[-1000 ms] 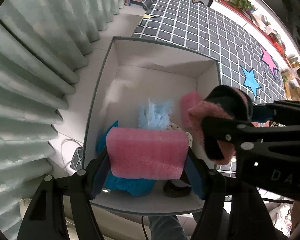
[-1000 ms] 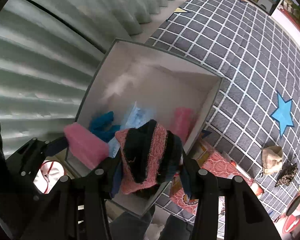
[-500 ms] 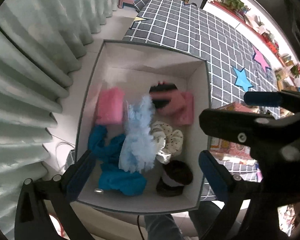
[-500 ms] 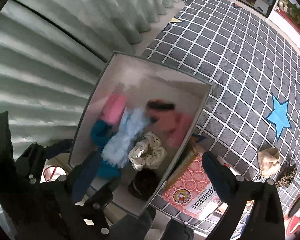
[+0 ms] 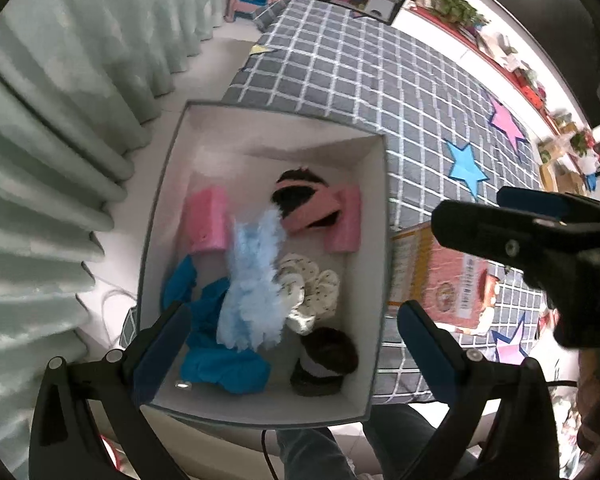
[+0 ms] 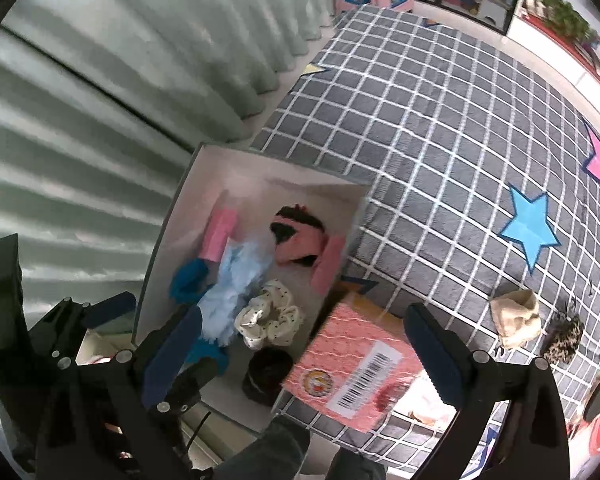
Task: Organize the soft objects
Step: 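Move both grippers from the box back over the remaining soft items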
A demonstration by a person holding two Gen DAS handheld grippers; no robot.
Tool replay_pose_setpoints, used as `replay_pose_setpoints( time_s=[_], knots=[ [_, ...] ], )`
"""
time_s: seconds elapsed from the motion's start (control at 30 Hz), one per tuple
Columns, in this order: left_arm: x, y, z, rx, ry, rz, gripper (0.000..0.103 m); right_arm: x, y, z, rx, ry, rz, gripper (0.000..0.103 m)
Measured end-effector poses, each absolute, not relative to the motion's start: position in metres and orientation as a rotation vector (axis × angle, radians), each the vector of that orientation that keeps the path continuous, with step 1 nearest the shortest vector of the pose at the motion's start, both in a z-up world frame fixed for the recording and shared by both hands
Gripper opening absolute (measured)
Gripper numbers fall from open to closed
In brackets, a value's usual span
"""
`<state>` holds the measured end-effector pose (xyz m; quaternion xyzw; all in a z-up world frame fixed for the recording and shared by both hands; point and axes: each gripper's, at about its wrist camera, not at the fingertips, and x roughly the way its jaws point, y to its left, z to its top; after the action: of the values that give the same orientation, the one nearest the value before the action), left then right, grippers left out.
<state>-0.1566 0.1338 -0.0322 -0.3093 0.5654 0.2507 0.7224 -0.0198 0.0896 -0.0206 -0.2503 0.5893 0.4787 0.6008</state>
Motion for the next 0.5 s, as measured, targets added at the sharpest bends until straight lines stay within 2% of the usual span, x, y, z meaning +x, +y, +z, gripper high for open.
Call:
replay_pose_setpoints(
  time_s=[0.33,0.5],
  knots=[
    [-0.094,0.097,0.001,-0.628,1.229,0.395,0.103,0.057,0.023,-0.012,-0.402,1.393,0.976,0.102],
    [-0.042,0.057,0.012,-0.559,1.254,0.263,0.103,0.108,-0.038,-0.034,-0.329,1.431,0.833,0.102]
  ],
)
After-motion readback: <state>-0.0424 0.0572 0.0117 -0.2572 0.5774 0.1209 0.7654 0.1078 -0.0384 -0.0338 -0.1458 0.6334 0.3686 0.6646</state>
